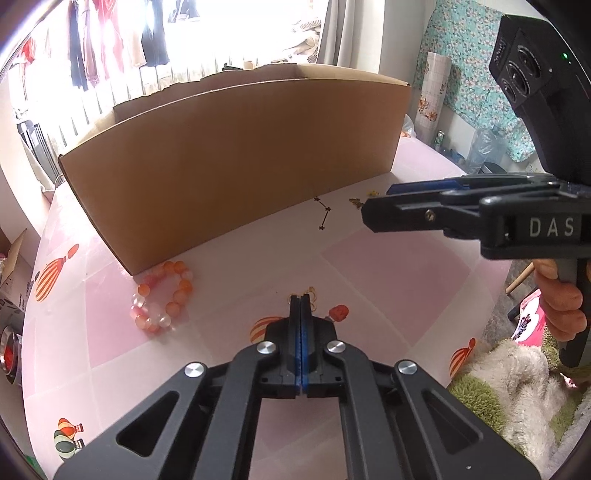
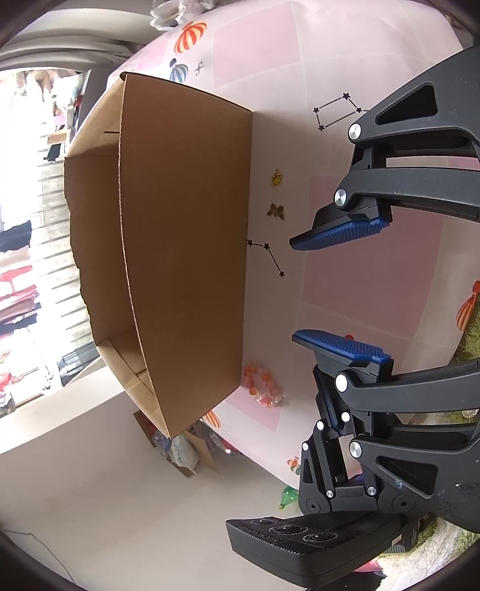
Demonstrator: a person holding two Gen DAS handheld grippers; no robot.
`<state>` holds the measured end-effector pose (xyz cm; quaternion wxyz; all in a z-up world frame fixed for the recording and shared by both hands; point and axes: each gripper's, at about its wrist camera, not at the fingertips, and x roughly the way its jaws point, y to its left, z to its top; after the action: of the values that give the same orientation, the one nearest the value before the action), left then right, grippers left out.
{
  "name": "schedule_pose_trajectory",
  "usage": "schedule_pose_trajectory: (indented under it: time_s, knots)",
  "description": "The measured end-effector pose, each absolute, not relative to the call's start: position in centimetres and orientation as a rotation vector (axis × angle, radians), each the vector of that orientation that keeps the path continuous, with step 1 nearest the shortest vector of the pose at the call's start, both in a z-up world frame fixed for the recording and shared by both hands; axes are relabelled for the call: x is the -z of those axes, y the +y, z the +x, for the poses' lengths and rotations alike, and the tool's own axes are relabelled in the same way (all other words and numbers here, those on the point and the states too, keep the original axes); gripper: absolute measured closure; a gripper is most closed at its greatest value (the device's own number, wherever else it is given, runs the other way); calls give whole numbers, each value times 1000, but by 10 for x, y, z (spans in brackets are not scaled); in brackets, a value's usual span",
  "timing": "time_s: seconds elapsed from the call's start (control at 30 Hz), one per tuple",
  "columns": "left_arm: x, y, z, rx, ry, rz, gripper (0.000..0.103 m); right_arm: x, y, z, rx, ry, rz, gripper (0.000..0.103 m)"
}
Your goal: Organize jewelry
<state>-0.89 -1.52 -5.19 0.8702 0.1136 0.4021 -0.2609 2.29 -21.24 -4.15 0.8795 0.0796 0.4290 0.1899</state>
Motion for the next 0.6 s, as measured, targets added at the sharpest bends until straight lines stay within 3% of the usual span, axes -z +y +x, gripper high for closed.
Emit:
schedule_pose_trajectory:
  time_s: [0.37,0.6]
  knots:
    - [52,13,-13,542,870,195,102,46,-155,29,-631,914,-158,64]
    - [55,26,-12,511,883,161,86,52,-133,39,-756,940,-391,65]
